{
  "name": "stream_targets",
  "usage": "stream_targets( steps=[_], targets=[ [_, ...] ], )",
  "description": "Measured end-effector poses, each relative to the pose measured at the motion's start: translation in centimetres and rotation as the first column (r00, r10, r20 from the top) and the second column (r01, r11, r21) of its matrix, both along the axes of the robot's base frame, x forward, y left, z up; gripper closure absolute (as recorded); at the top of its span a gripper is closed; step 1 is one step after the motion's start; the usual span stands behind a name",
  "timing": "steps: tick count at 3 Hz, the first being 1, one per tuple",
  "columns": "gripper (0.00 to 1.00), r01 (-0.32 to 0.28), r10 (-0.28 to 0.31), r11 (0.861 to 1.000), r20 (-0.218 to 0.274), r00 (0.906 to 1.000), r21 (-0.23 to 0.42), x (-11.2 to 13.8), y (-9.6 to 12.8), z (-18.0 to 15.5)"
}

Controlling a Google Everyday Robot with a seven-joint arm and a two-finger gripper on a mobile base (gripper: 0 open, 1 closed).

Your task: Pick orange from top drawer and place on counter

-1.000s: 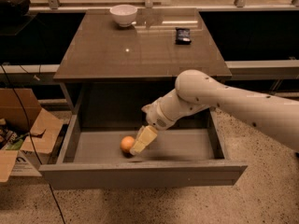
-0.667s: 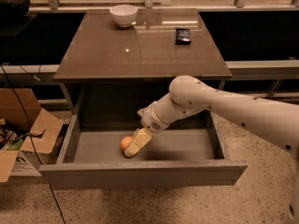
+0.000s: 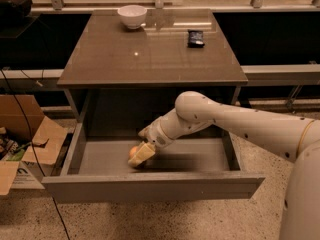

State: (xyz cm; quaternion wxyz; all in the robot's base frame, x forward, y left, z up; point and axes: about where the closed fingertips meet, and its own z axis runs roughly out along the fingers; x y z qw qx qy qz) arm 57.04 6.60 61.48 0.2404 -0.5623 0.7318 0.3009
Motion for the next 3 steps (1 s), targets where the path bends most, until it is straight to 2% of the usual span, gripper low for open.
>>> stream_targets(
  steps=[1, 2, 3],
  targets=[
    [0.48, 0.014, -0.014, 1.0, -0.015, 0.9998, -0.006, -0.2, -0.2, -0.8],
    [0.72, 0.029, -0.029, 1.0, -0.005, 0.9996, -0.009, -0.2, -0.7, -0.4],
    [0.95, 0.046, -0.046, 0.999, 0.02, 0.9987, 0.002, 0.5, -1.7, 1.8]
  ],
)
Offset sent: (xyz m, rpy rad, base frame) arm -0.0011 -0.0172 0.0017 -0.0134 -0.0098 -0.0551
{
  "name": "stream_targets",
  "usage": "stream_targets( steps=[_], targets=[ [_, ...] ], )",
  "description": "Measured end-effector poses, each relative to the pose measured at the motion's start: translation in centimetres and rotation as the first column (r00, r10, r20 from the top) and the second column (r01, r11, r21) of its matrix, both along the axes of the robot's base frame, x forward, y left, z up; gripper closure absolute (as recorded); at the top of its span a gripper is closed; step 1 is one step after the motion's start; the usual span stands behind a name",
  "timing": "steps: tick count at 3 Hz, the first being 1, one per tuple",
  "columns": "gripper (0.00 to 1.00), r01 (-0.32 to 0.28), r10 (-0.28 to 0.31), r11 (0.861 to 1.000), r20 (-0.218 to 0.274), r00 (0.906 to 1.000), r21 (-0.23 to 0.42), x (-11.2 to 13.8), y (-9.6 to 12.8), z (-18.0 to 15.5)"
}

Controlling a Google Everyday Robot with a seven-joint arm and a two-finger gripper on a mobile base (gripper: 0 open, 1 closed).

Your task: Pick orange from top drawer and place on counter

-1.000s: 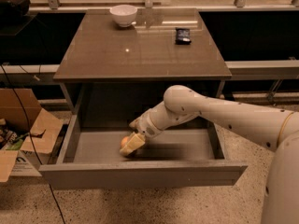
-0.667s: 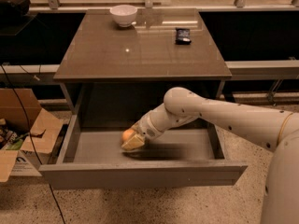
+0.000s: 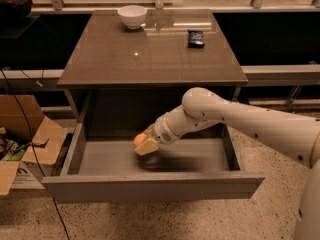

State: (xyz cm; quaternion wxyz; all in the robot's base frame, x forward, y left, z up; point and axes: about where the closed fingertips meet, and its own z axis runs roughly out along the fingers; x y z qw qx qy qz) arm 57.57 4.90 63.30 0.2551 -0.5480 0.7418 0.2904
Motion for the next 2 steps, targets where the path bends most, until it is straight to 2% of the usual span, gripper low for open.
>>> stream_targets(
  steps=[1, 2],
  targets=[
    [1.0, 0.006, -0.008, 0.999, 0.06, 0.9982, 0.034, 0.9, -1.9, 4.5],
    [1.0, 0.007, -0.014, 0.999, 0.148, 0.9888, 0.045, 1.7, -4.6, 10.0]
  ],
)
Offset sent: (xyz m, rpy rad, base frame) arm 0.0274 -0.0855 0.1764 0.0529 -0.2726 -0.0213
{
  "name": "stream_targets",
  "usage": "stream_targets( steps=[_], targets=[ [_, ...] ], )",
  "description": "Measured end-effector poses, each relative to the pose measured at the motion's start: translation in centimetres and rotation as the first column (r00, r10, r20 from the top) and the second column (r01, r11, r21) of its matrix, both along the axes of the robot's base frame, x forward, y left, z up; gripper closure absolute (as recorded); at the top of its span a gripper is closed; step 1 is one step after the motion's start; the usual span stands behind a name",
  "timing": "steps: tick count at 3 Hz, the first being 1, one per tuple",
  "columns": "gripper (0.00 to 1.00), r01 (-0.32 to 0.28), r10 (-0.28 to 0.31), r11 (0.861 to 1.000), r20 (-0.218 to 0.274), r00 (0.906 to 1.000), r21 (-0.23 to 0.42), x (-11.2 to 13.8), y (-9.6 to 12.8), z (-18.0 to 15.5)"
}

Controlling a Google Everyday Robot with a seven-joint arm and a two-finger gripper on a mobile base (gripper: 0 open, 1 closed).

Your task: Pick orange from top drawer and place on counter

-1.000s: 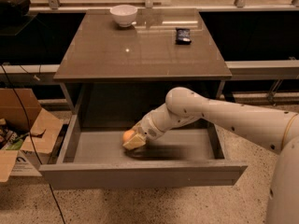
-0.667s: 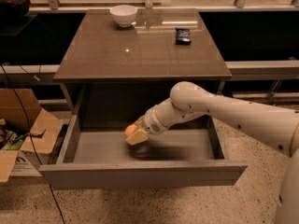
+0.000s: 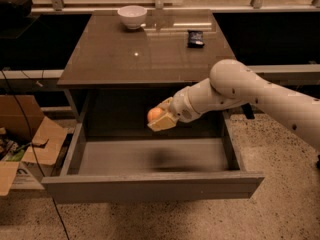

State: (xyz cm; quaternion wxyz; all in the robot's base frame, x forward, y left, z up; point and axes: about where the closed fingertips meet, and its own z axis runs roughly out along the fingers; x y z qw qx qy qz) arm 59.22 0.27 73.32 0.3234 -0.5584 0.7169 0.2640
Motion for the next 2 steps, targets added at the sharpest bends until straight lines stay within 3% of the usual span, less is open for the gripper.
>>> stream_targets(
  steps=[1, 2],
  targets=[
    [1.0, 0.013, -0.013, 1.0, 0.119, 0.9928, 0.006, 1.4, -2.6, 6.2],
    [1.0, 0.031, -0.028, 0.999, 0.219, 0.9754, -0.01, 4.3, -4.4, 10.9]
  ],
)
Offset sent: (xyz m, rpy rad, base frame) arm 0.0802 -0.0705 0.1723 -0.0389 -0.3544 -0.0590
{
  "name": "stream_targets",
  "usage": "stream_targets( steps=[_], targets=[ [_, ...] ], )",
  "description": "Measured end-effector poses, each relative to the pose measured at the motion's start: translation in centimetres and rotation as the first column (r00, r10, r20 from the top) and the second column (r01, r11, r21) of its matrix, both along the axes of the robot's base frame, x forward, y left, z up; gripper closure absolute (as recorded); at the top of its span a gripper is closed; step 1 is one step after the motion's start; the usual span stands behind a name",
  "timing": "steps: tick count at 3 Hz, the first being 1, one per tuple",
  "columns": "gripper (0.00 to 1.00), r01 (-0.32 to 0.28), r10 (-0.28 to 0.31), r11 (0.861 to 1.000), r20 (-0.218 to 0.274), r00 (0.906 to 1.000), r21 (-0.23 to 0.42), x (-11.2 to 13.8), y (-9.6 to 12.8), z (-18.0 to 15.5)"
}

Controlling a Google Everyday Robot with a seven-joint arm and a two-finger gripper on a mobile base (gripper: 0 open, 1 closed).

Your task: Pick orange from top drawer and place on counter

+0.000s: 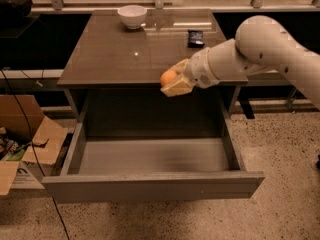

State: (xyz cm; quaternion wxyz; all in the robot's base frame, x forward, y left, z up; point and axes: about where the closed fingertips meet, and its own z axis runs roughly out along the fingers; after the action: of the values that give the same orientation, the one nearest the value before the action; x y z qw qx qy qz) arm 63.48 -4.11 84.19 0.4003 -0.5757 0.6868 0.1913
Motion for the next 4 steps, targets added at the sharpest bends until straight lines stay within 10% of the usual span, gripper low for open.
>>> stream_targets(
  steps=[2, 4],
  targets=[
    [0.98, 0.06, -0.059, 0.998, 0.033, 0.9977, -0.027, 10.0, -1.5, 1.5],
    [0.52, 0.121, -0.122, 0.993, -0.041, 0.9917, -0.015, 13.9, -2.7, -1.1]
  ],
)
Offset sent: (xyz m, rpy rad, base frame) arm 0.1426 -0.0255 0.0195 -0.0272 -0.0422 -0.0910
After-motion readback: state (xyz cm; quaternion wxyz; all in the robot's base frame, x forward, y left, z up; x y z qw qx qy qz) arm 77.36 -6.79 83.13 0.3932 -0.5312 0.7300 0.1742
